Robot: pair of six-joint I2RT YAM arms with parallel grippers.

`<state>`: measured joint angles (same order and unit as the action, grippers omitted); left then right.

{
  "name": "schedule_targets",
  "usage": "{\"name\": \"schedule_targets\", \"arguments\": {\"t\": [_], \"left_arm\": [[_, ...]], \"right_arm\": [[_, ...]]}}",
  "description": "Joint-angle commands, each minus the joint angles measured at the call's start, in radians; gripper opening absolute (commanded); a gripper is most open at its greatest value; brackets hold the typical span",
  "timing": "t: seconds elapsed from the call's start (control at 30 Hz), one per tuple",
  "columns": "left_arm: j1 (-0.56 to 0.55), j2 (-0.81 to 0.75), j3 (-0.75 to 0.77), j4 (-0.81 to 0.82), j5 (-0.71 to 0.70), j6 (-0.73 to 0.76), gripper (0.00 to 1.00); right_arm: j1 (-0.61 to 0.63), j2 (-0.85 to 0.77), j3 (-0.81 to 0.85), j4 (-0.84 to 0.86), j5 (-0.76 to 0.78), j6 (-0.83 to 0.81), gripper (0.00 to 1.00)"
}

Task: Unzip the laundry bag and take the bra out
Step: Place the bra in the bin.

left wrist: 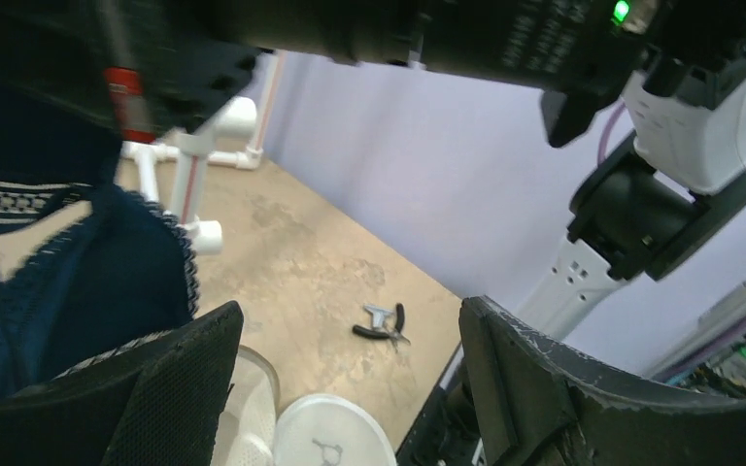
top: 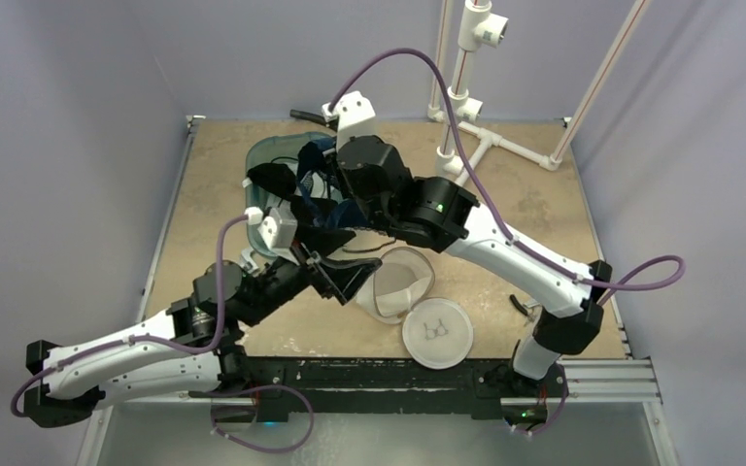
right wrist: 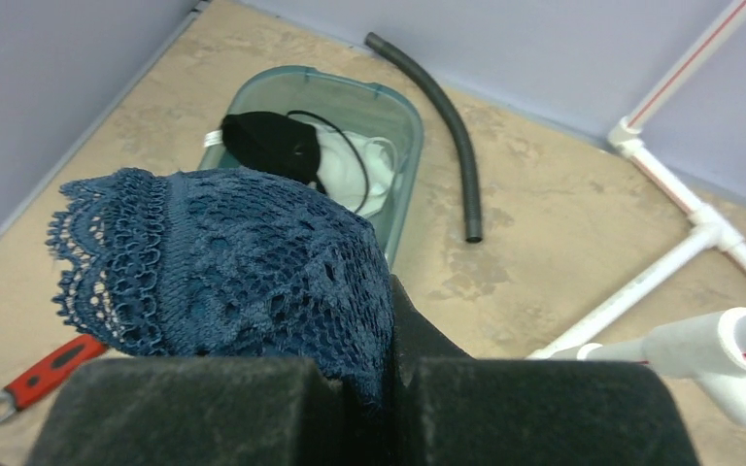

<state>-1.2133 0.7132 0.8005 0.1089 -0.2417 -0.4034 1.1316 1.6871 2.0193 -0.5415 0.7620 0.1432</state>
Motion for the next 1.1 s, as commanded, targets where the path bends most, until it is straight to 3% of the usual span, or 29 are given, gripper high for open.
{"name": "schedule_targets", "arguments": {"t": [0.0,0.2,0.37,0.6,0.77,1.07], "left_arm": [[-0.004,-0.077,-0.038,0.148,-0.121,0.043,0.8],[-0.004,-0.086,-0.02,0.097,-0.227,0.083,0.73],[-0.004,-0.156,-0.034,0.097,-0.234,0.073,0.69],[-0.004,-0.253,0.0,0.1,-0.083,0.08,0.69],[-0.005,-0.326,0.064,0.058,-0.007,0.1,0.71],[-0.004,-0.338,0.094,-0.067,-0.196,0.142,0.73]], "right_arm": [[-0.001,-0.091,-0.019,0.02,-0.108,0.102,0.0],[-0.004,-0.172,-0.063,0.063,-0.198,0.179,0.0],[-0.005,-0.332,-0.272,0.316,-0.316,0.162,0.0],[-0.024,-0.445,-0.388,0.495,-0.444,0.151,0.0],[-0.071,-0.542,-0.5,0.682,-0.715,0.153,0.0],[-0.095,-0.552,-0.522,0.889,-1.216,0.255,0.0]]}}
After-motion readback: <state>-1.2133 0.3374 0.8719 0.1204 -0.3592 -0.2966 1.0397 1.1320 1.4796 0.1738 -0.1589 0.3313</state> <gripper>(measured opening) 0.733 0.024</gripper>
